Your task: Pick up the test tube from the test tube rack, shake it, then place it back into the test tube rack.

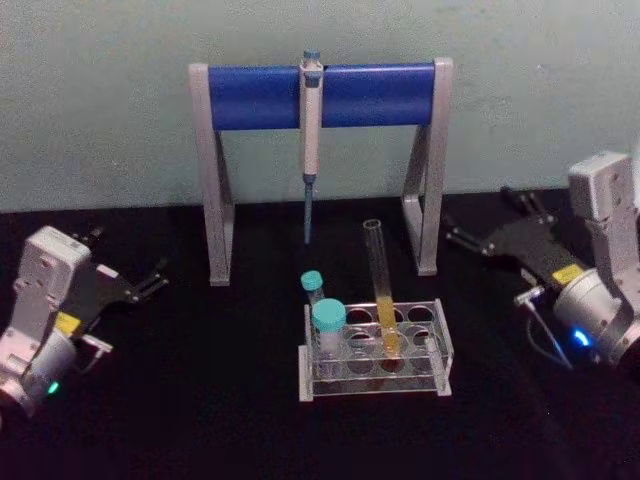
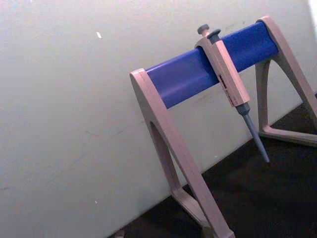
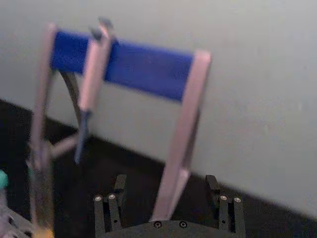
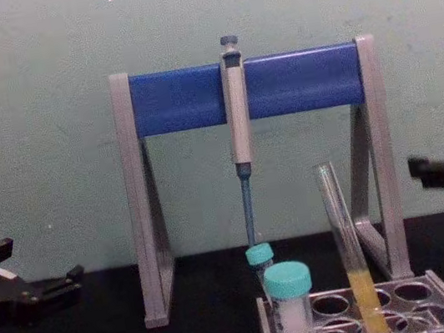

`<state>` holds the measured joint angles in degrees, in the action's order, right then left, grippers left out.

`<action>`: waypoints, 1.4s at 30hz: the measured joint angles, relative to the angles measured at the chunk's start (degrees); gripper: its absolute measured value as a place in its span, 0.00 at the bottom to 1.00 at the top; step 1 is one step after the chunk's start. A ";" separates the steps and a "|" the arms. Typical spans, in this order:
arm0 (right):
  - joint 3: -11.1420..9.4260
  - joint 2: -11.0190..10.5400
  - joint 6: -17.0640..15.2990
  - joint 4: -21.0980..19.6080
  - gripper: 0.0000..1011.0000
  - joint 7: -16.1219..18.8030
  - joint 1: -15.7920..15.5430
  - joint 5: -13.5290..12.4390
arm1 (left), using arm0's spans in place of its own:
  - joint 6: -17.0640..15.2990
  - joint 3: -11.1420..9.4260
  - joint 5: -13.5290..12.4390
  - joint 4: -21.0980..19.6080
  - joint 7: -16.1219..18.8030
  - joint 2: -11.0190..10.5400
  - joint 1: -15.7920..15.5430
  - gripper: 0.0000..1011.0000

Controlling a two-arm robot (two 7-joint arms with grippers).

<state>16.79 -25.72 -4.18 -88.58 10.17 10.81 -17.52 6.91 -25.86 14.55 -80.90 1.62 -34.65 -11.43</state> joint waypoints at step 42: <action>-0.25 2.46 -5.26 5.71 0.99 -0.36 1.28 1.28 | 0.00 0.00 0.00 0.00 0.00 0.00 0.00 0.99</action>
<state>16.55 -23.27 -9.44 -82.87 9.81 12.09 -16.24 6.91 -25.86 14.55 -80.90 1.62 -34.65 -11.43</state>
